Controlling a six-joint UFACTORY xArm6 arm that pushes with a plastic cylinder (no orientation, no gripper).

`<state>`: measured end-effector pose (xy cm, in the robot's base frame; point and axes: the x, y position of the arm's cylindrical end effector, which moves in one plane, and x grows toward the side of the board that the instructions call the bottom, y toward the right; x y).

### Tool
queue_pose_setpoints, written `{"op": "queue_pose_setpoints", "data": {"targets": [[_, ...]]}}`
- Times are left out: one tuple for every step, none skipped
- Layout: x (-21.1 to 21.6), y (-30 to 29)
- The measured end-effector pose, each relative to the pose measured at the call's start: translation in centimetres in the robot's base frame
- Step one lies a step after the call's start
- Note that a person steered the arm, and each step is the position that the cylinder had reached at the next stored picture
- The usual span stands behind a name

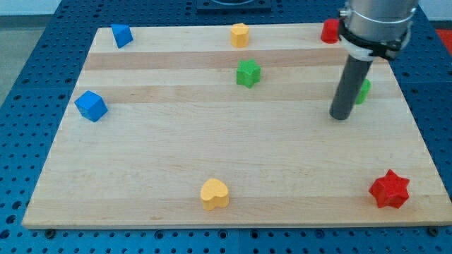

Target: Drag the red star to the top of the yellow heart

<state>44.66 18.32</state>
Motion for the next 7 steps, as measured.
{"op": "queue_pose_setpoints", "data": {"targets": [[2.3,2.3],[4.8,4.4],[8.2,8.1],[11.8,11.8],[15.7,12.4],[17.1,7.7],[16.6,6.0]]}}
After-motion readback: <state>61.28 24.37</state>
